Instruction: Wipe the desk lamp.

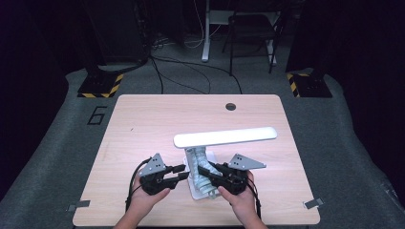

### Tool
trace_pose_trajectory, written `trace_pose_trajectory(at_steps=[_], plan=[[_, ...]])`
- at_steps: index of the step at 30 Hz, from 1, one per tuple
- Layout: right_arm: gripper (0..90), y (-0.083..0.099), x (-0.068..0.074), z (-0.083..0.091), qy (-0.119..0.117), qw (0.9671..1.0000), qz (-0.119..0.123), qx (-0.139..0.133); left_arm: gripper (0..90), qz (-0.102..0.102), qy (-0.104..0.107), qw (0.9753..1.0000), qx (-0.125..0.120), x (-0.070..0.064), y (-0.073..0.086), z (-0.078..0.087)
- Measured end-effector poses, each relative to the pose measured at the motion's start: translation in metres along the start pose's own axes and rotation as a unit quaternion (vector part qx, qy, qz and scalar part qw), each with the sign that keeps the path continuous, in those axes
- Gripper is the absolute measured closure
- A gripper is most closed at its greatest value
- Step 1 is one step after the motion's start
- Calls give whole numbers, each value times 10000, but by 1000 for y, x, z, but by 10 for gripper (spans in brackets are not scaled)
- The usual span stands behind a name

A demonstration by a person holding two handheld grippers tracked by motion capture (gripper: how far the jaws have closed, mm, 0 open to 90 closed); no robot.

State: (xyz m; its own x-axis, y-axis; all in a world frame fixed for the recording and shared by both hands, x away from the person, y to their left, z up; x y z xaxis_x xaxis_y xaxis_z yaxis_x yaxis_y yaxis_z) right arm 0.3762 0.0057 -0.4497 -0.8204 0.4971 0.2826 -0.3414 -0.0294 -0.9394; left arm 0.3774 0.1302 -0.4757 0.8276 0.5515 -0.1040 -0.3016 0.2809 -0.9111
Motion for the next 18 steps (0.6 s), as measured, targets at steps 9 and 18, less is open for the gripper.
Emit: trace_pose_trajectory(at_steps=[9,18], plan=[[678,-25,8,4,-21,9998,123,-184,668,-48,6,9998,-194,-2,-14,8],[676,-53,22,12,-170,9982,163,-544,668,-81,35,9996,-252,-7,-21,13]])
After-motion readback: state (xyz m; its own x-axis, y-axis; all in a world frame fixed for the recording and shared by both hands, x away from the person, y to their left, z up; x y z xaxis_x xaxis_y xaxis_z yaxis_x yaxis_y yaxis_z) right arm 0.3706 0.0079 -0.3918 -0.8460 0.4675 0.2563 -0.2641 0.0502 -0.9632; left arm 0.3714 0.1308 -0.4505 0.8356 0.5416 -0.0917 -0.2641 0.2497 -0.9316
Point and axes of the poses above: each handheld gripper's, and its own axes: z roughly backward along the jaws, y roughly out of its underside, x roughly to its left, the point moved 9 cm from there along -z, roughly forward along the jaws, and after that the axes turned 1 degree about -y, right-handed, at the moved point
